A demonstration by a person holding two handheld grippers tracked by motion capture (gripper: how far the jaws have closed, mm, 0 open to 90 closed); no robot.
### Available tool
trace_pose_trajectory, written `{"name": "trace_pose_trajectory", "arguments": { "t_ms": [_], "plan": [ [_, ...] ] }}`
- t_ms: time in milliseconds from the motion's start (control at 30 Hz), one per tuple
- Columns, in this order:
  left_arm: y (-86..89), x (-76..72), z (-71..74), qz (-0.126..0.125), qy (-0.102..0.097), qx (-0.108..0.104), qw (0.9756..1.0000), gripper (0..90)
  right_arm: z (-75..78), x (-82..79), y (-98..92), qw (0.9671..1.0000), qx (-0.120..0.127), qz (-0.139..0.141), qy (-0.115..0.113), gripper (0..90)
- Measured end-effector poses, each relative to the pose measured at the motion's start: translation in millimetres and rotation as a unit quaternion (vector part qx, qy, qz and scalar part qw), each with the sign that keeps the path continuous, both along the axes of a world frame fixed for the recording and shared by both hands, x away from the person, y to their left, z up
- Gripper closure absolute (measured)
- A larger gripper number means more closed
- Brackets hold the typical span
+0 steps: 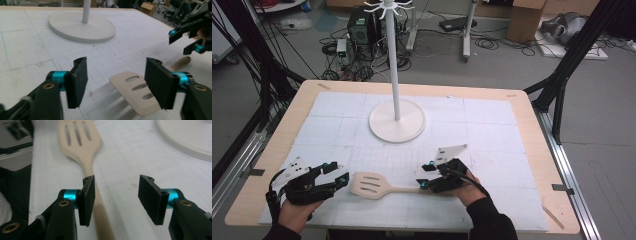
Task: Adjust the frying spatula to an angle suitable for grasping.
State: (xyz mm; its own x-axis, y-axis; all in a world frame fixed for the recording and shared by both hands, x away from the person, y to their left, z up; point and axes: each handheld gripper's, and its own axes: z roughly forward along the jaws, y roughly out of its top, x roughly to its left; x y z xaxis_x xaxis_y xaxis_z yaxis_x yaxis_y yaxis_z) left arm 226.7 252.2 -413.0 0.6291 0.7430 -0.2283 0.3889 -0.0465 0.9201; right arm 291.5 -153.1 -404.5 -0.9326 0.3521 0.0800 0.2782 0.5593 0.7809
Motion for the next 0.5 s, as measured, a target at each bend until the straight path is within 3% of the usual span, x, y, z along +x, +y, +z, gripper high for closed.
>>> {"name": "trace_pose_trajectory", "arguments": {
  "t_ms": [33,67,133,233,333,367,433,467,500],
  "plan": [
    [0.0,0.0,0.0,0.0,0.0,0.0,1.0,40.1,0.0,0.0,0.0,1.0,0.0,0.0,0.0,47.2],
    [-0.2,0.3,-0.1,-0.003,0.002,-0.002,1.0,40.1,2.0,-4.6,-9.1,0.9998,-0.001,-0.017,-0.01,46.9],
    [-0.9,1.0,-0.1,-0.016,0.0,0.004,0.9999,49.4,3.6,-13.5,-28.7,0.9981,-0.001,-0.057,-0.025,47.4],
    [-8.0,1.4,-1.3,-0.035,0.002,0.019,0.9992,60.6,5.2,-25.1,-57.2,0.9915,-0.017,-0.126,-0.027,53.6],
    [-21.8,3.8,-4.5,-0.06,0.009,0.04,0.9973,66.2,6.5,-38.9,-86.4,0.9854,-0.008,-0.169,-0.022,65.9],
    [-21.8,3.8,-4.5,-0.06,0.009,0.04,0.9973,67.1,6.5,-38.9,-86.4,0.9854,-0.008,-0.169,-0.022,65.9],
    [-28.6,5.4,-7.6,-0.069,0.016,0.061,0.9957,67.3,3.6,-45.1,-95.0,0.9857,-0.004,-0.168,-0.008,73.8],
    [-34.0,6.6,-10.9,-0.077,0.024,0.073,0.994,67.9,-1.1,-50.7,-98.5,0.9877,-0.013,-0.156,-0.003,79.7],
    [-34.0,6.6,-10.9,-0.077,0.024,0.073,0.994,69.2,-1.1,-50.7,-98.5,0.9877,-0.013,-0.156,-0.003,79.7]
  ]
}}
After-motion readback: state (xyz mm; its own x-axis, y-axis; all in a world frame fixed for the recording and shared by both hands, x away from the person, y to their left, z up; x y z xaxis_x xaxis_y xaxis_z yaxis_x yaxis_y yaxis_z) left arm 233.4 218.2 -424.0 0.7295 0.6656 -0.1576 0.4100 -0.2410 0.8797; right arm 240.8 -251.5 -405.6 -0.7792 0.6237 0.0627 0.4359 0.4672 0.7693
